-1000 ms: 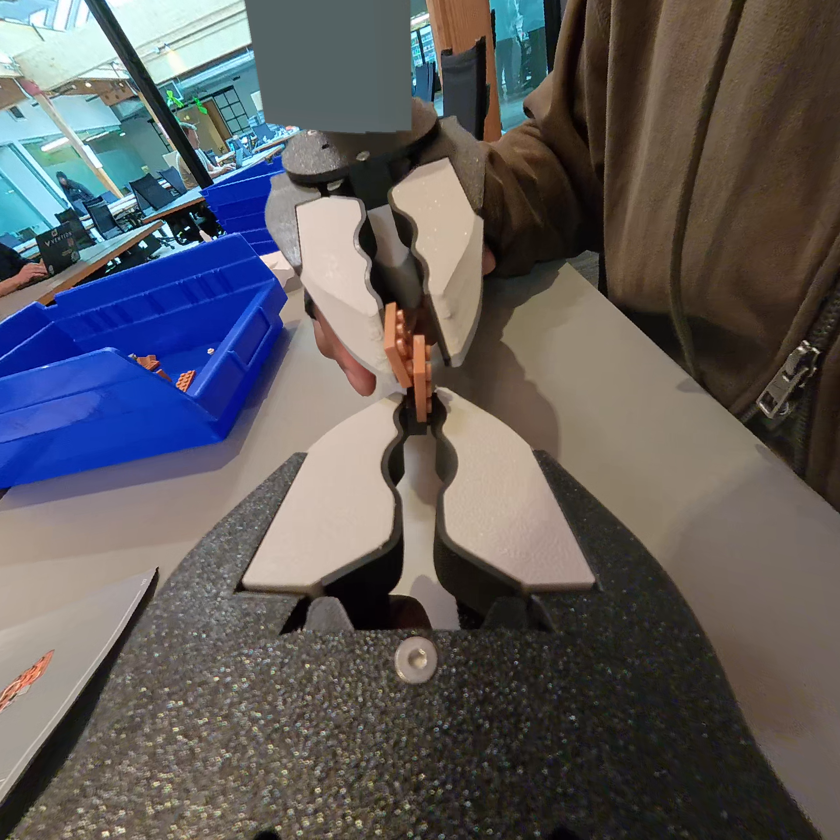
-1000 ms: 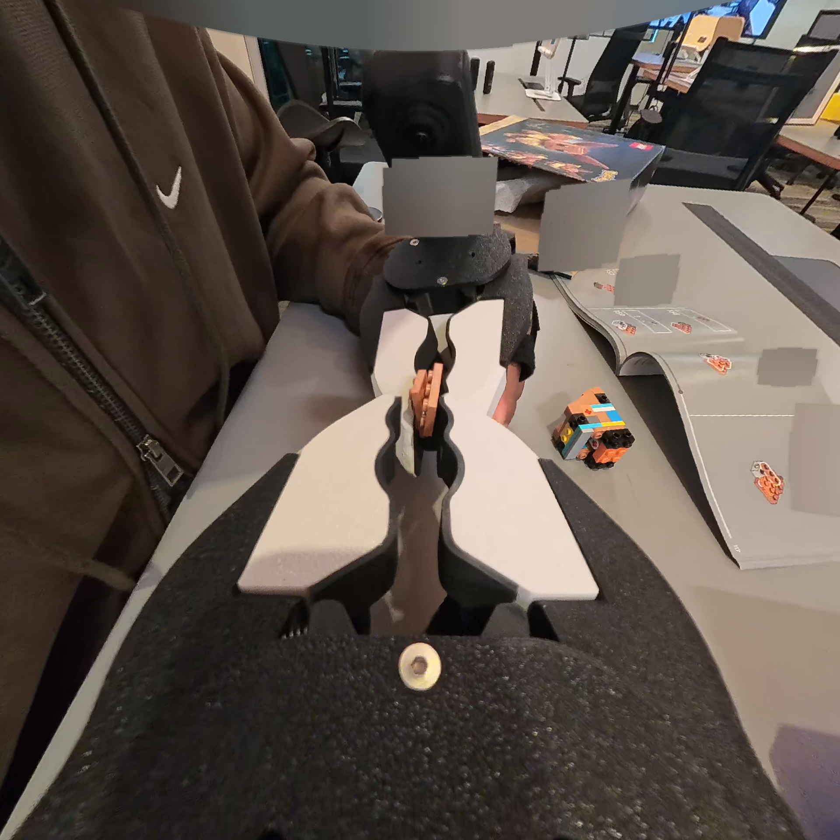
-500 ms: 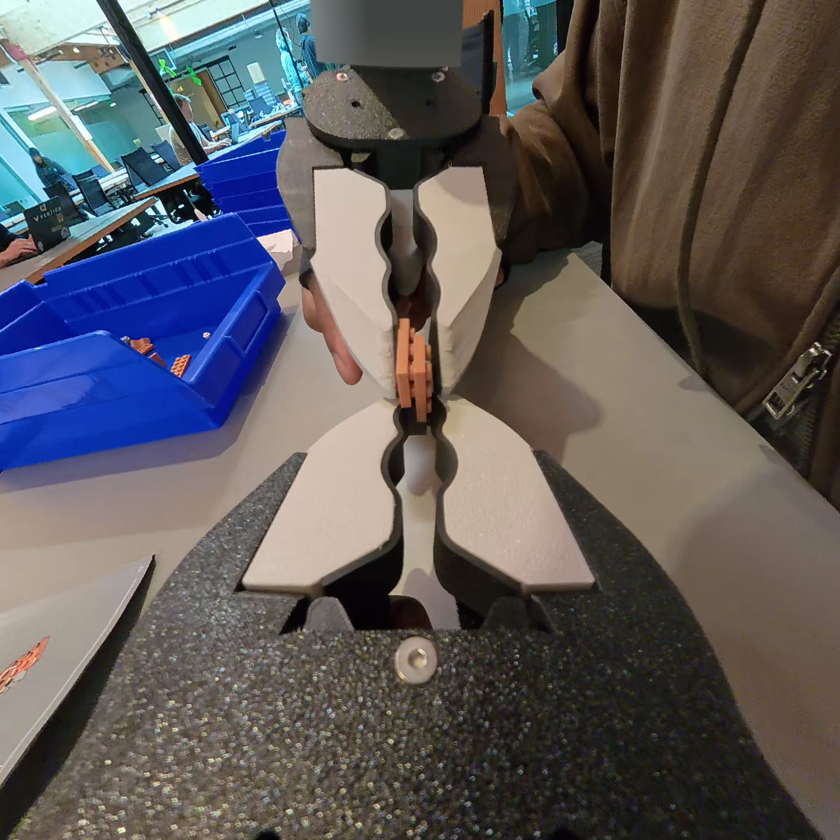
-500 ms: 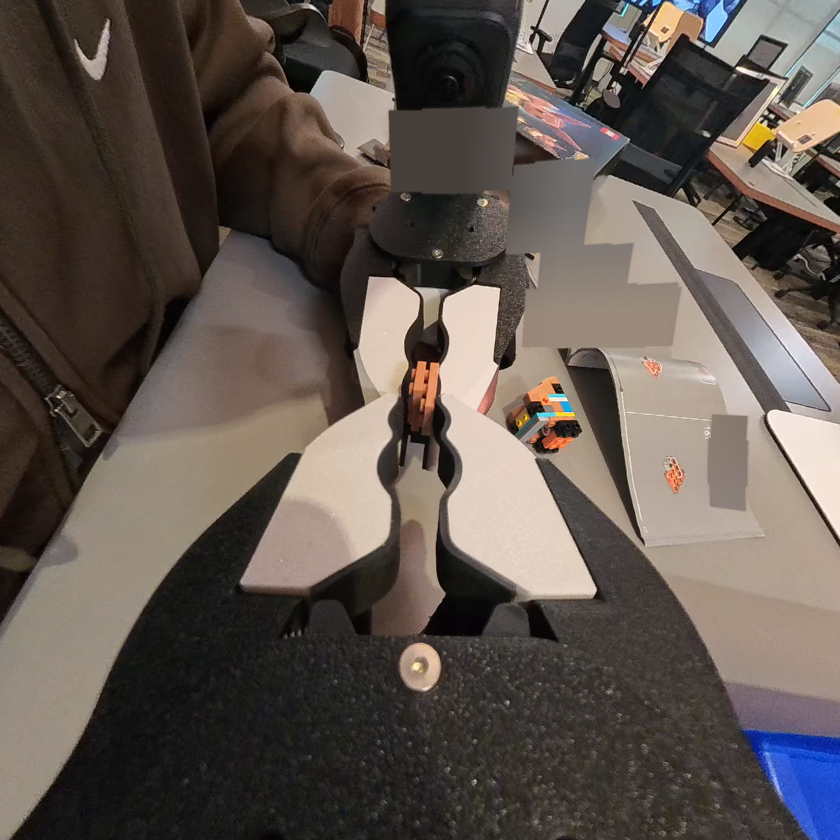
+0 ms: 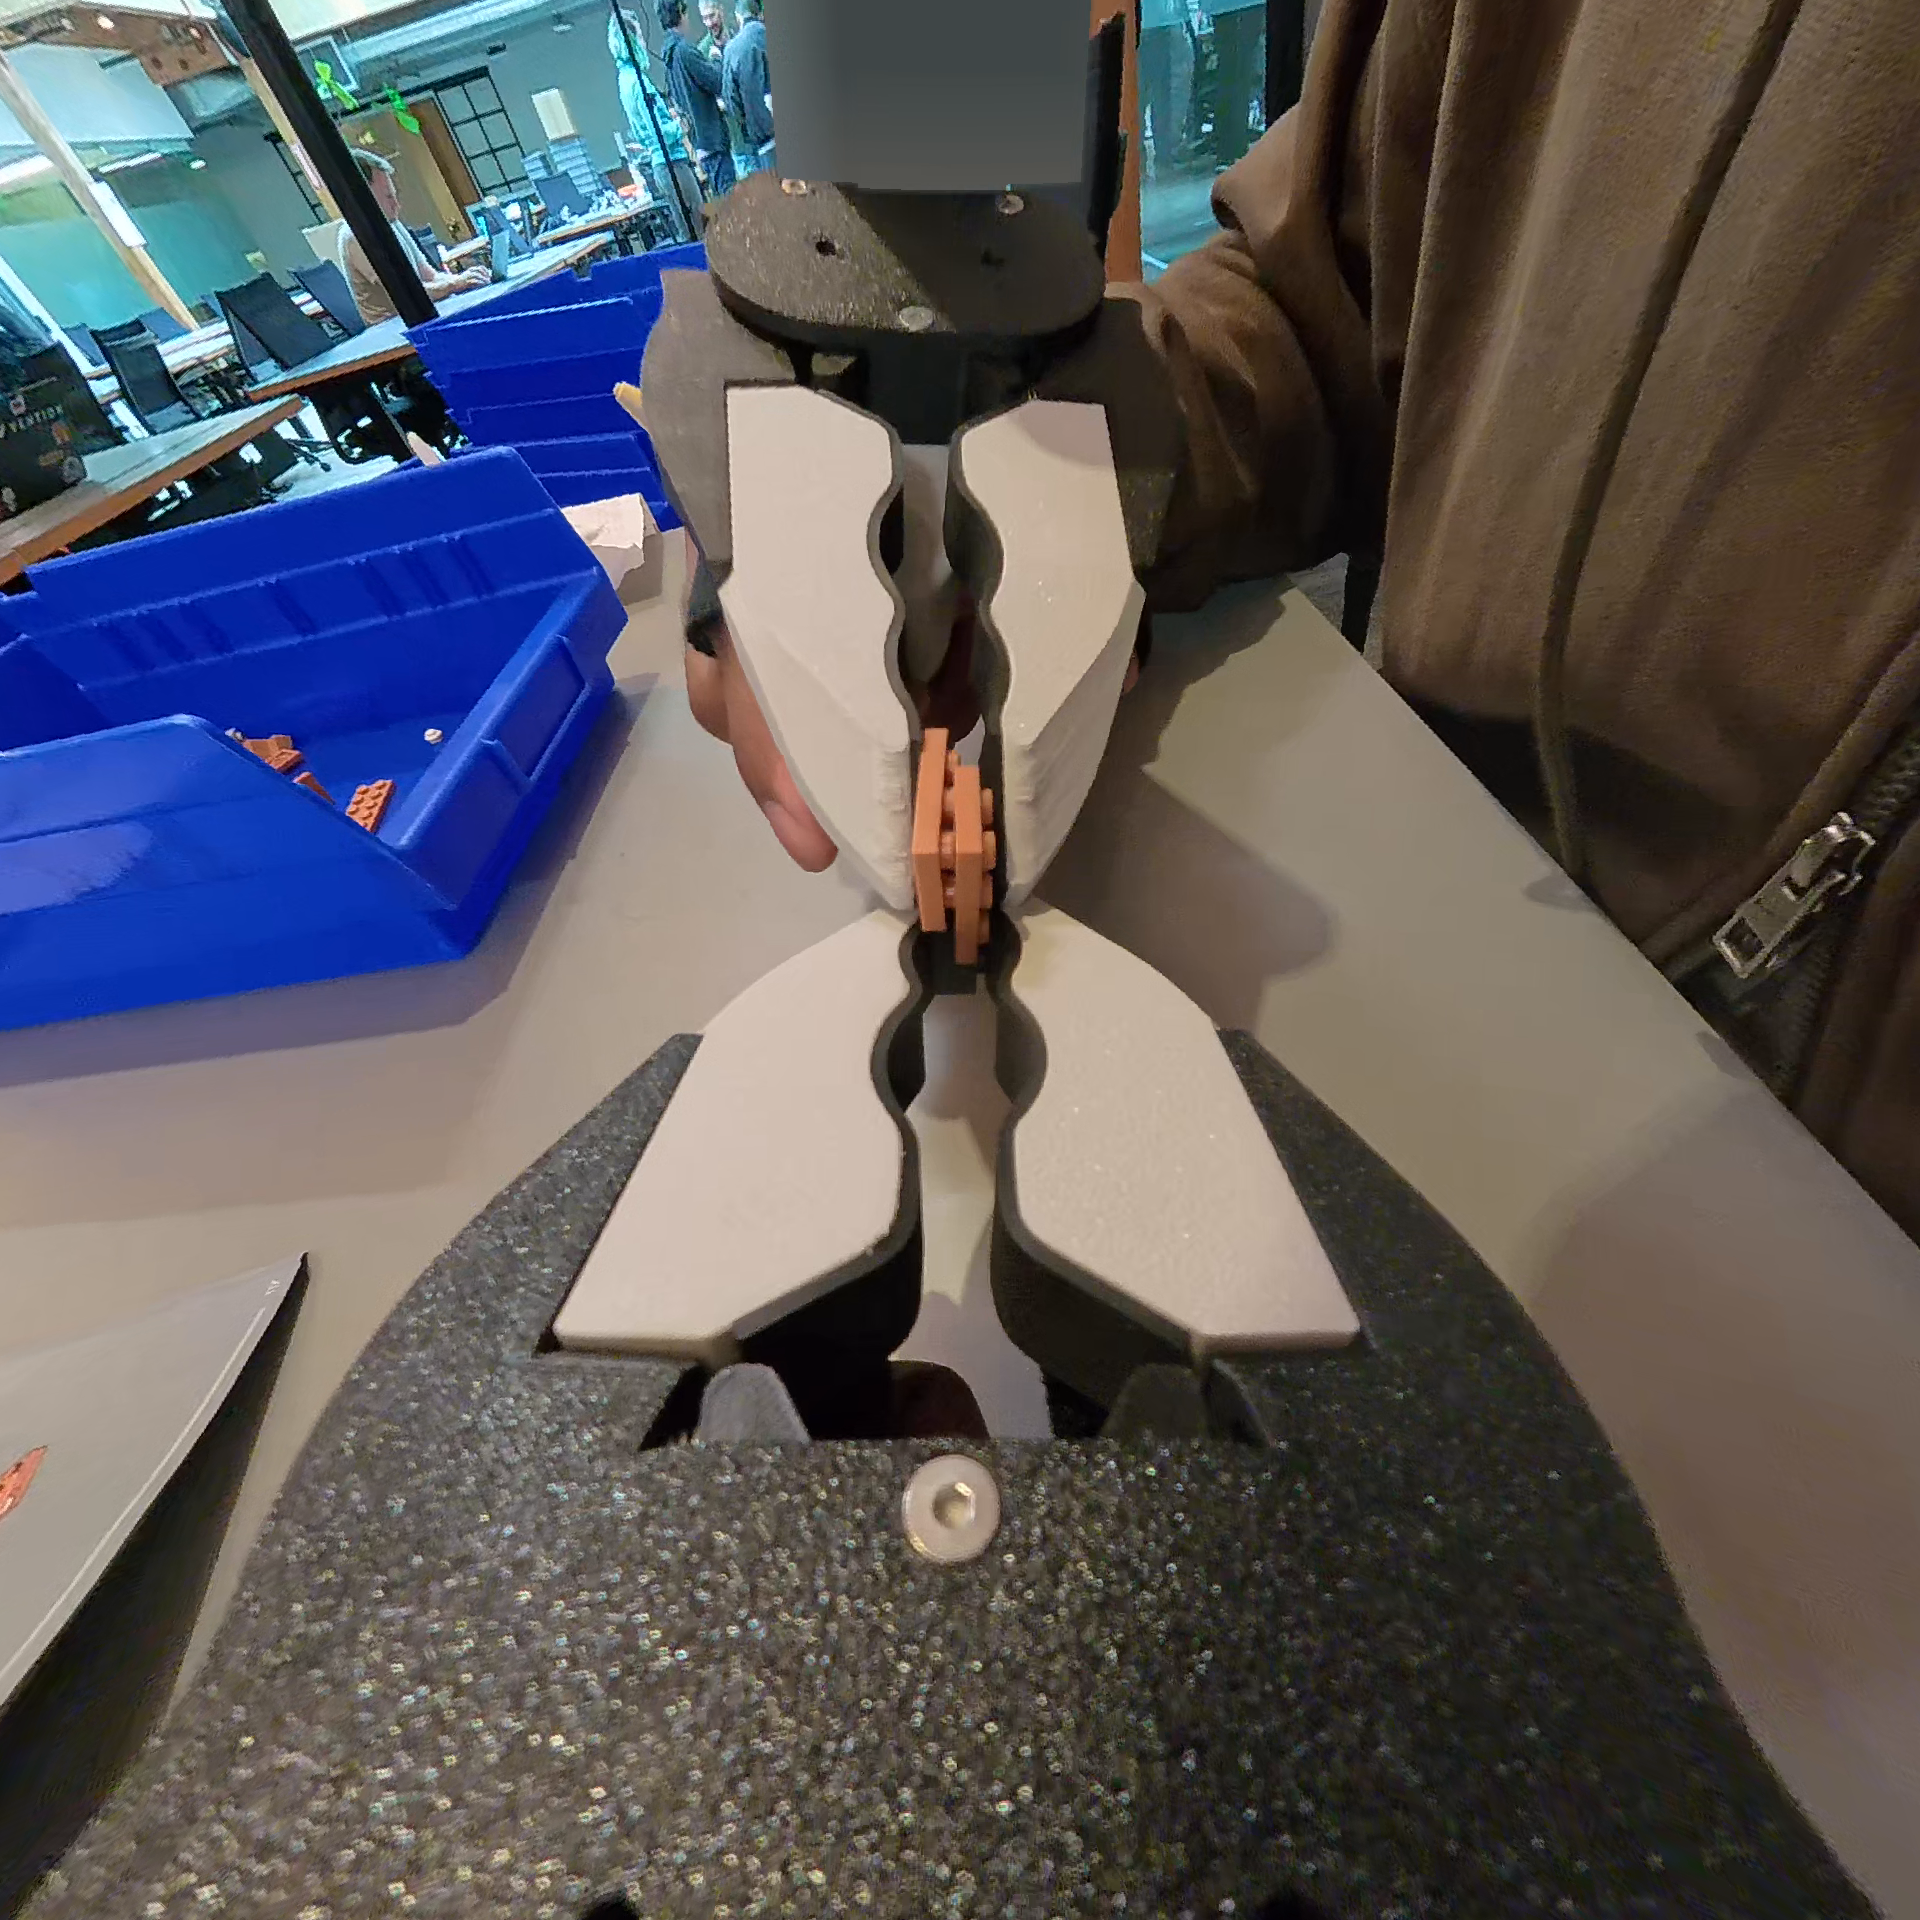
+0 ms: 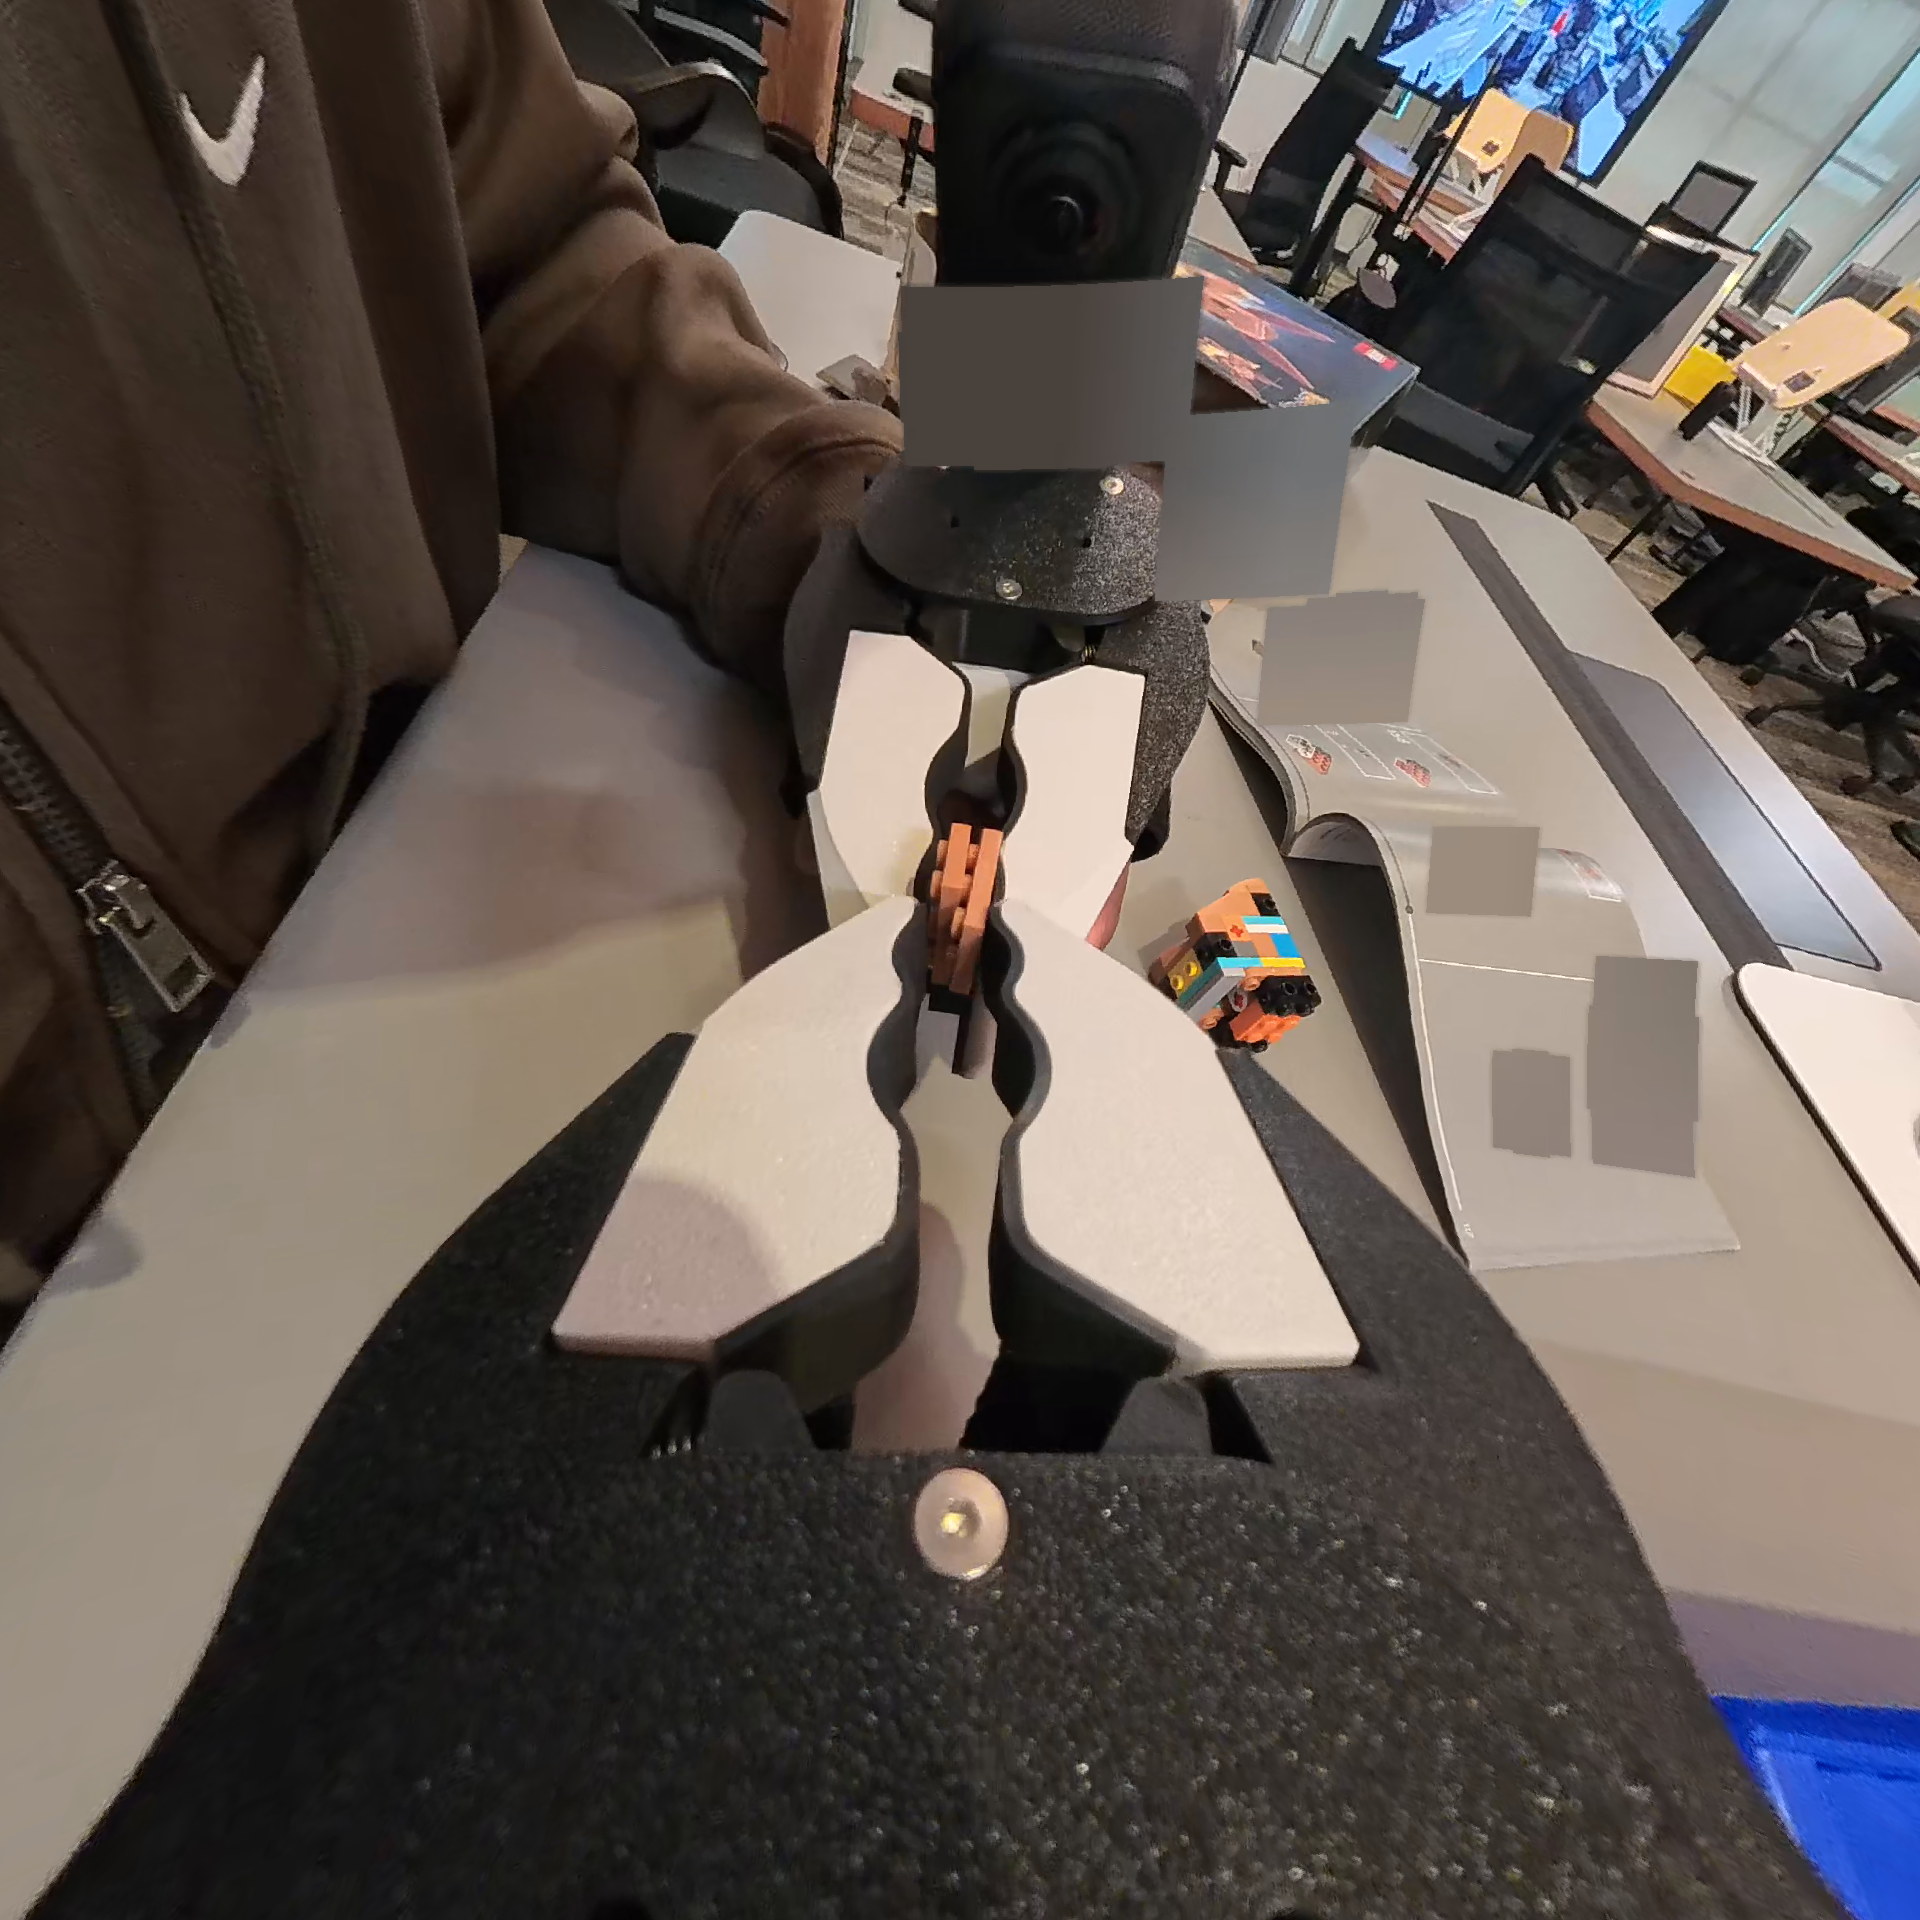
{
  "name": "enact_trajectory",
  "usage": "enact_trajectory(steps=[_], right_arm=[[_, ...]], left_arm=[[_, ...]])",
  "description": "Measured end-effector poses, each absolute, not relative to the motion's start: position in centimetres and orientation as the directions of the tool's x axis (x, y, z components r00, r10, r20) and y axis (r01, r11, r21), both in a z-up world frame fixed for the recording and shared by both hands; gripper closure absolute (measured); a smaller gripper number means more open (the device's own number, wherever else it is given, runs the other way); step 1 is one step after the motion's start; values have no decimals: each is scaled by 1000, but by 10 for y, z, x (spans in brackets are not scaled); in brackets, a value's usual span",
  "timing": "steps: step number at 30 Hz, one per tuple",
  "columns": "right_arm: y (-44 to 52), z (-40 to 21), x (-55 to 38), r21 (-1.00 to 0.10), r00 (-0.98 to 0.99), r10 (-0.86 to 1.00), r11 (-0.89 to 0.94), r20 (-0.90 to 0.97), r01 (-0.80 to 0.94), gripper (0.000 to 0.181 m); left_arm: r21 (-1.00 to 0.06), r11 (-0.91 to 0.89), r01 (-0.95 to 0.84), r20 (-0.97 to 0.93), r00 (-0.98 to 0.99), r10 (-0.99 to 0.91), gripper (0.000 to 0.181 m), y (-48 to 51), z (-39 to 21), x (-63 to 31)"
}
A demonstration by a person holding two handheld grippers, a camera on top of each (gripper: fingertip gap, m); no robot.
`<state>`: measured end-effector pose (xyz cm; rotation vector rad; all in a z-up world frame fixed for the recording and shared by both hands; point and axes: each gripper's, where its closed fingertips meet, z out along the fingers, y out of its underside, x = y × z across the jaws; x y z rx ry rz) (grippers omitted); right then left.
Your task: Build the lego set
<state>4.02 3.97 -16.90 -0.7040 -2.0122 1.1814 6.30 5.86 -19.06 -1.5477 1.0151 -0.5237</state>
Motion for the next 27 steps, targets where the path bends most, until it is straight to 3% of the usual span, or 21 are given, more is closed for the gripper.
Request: enact_trajectory(steps=[9, 13, 17, 27], right_arm=[[47, -167, 38, -955, -626, 773, 252, 100, 159, 173], [57, -166, 34, -968, -606, 795, 137, -19, 211, 173], [54, -171, 33, -956, -606, 796, 185, 11, 226, 173], [52, -173, 33, -946, -606, 793, 236, 54, 224, 173]], left_arm=[[-962, -1, -272, -148, 527, -837, 167, 57, -184, 50], [-995, 32, -96, -81, 574, -815, 168, 58, -150, 32], [-986, 31, -164, -120, 566, -815, 168, 57, -160, 36], [-991, 6, -137, -81, 542, -836, 171, 56, -164, 43]])
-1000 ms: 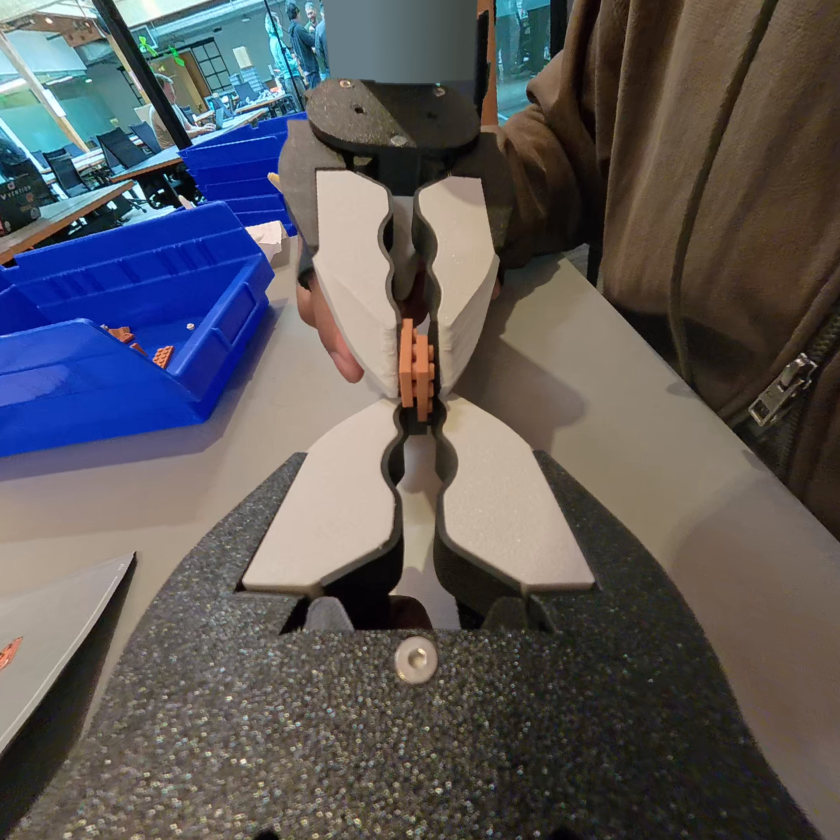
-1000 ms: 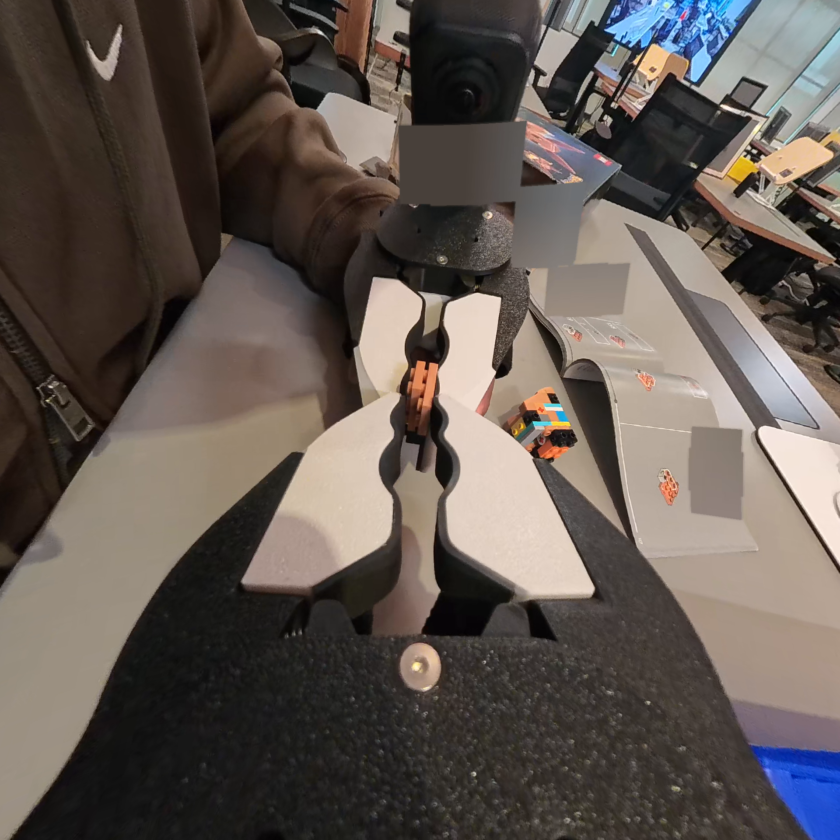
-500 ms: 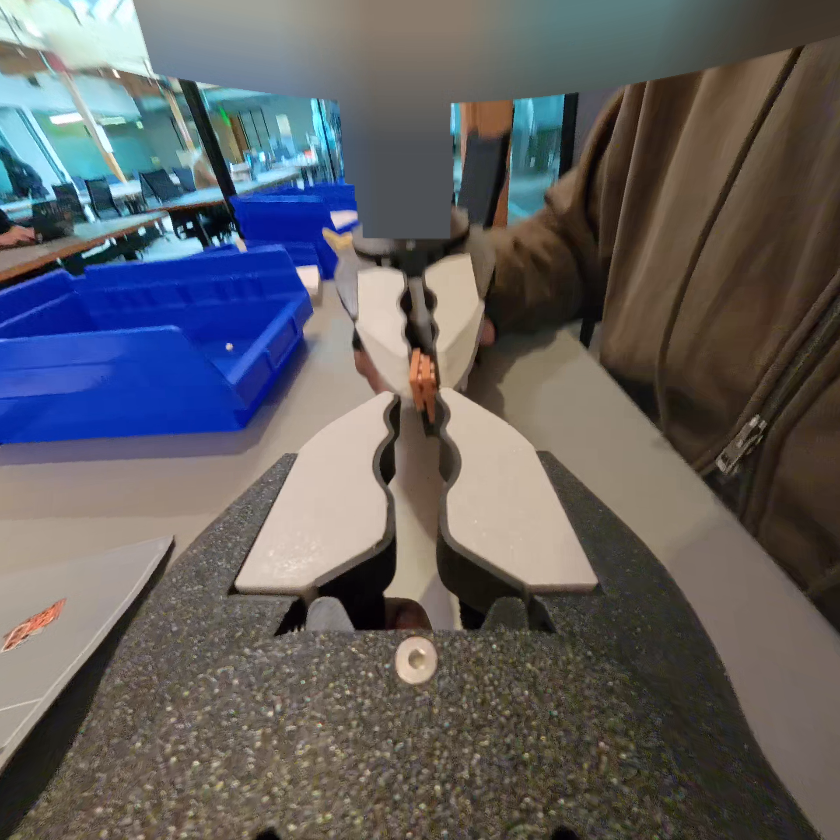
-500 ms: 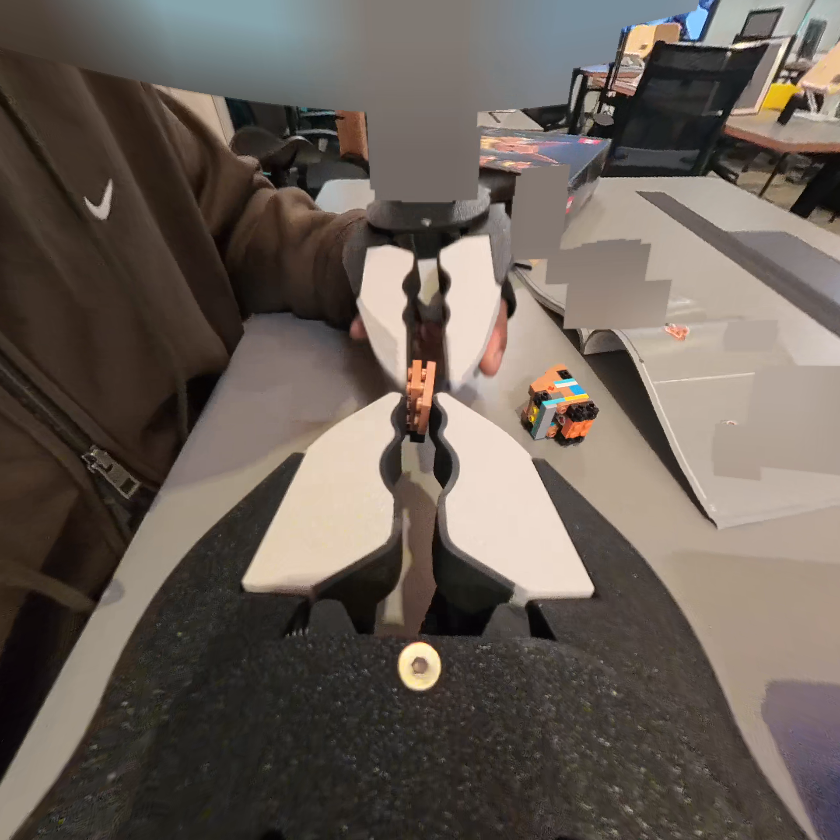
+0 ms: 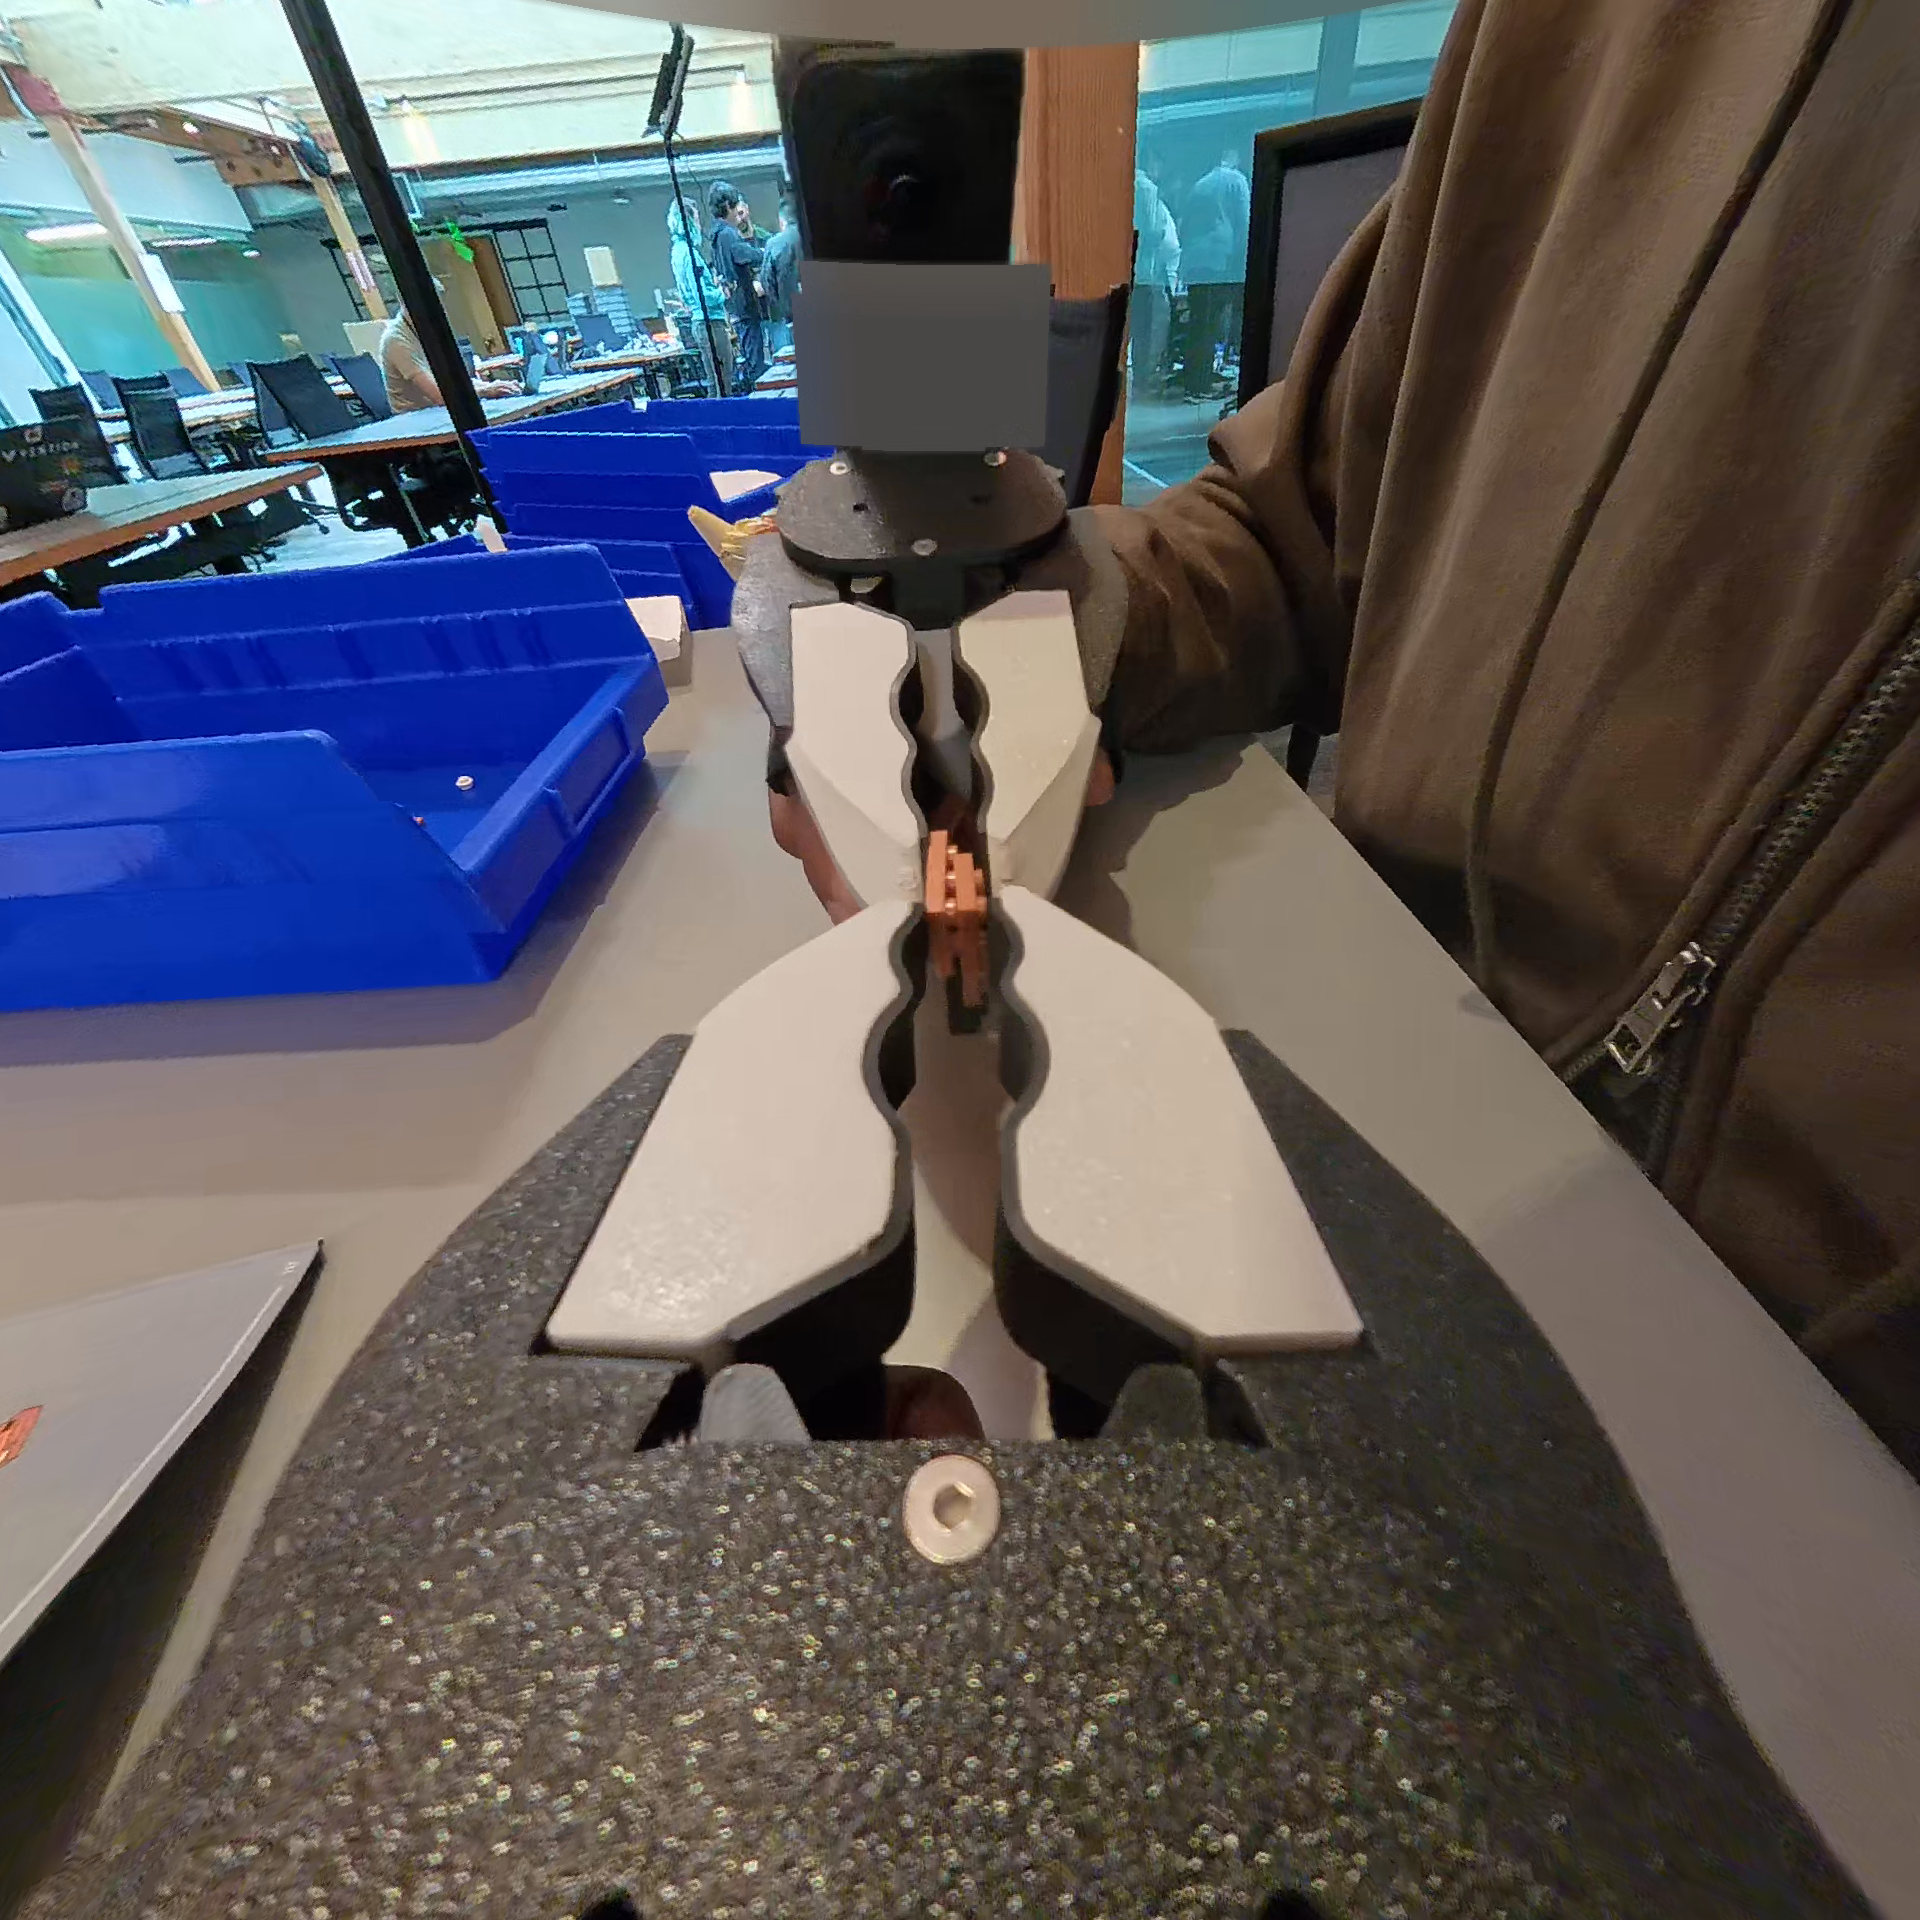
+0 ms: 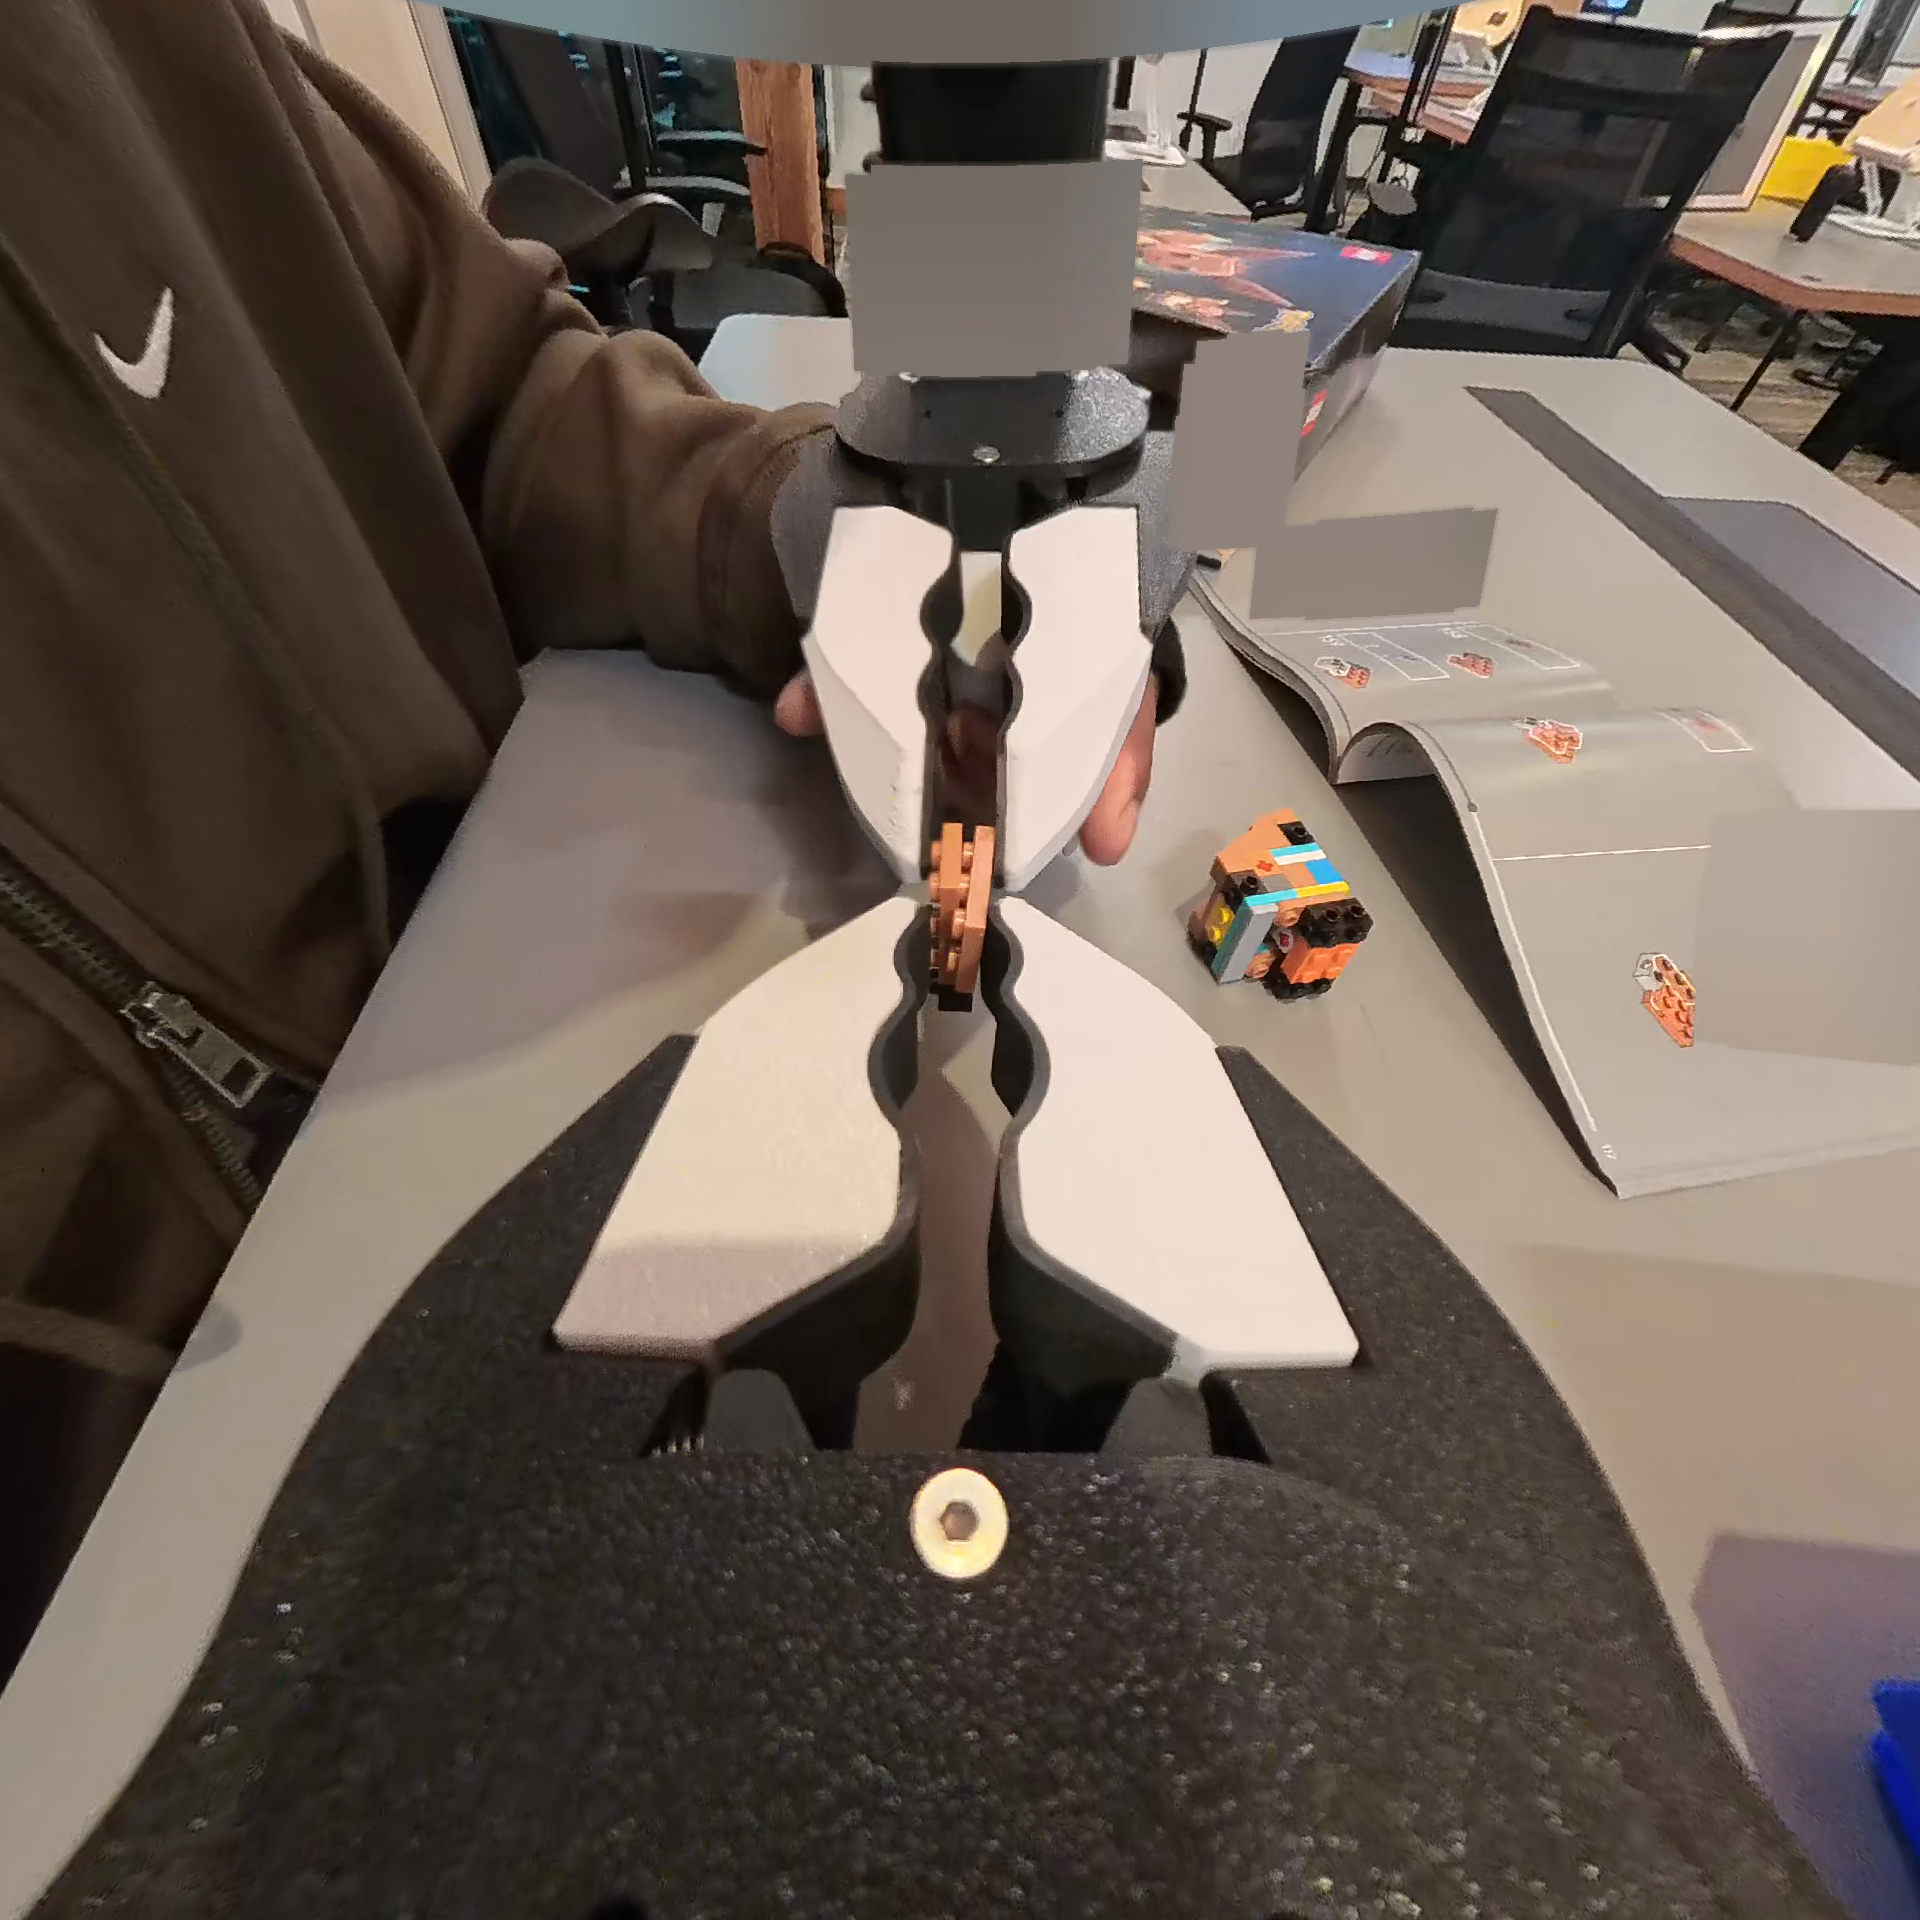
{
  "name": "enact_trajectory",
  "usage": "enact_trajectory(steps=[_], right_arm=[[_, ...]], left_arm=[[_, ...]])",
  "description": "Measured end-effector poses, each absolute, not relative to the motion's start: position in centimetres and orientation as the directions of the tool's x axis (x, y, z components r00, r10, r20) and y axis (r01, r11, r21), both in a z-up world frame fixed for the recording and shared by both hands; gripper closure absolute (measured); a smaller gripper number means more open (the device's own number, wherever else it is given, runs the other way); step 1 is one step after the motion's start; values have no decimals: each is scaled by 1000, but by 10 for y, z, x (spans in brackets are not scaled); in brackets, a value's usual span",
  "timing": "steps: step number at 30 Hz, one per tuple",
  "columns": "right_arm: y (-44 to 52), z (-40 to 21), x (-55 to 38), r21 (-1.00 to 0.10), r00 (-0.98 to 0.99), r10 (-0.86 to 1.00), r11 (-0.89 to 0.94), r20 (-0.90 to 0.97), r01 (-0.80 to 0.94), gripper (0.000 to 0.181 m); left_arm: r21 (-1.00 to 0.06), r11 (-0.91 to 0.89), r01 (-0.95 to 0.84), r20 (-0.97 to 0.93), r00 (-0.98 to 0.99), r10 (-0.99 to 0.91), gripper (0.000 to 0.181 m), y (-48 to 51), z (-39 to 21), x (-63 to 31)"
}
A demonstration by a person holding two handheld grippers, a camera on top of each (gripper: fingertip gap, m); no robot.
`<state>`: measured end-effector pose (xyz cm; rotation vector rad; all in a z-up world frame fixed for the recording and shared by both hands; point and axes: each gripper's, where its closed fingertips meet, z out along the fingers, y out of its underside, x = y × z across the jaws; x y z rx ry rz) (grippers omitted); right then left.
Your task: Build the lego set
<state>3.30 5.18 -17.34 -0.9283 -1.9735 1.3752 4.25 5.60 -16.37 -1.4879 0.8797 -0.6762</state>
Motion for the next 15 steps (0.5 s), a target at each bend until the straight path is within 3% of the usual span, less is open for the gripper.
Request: enact_trajectory(steps=[15], right_arm=[[56, -169, 30, -947, -566, 813, 274, 135, 168, 169]], left_arm=[[-987, 44, -153, -124, 559, -820, 174, 57, -160, 39]])
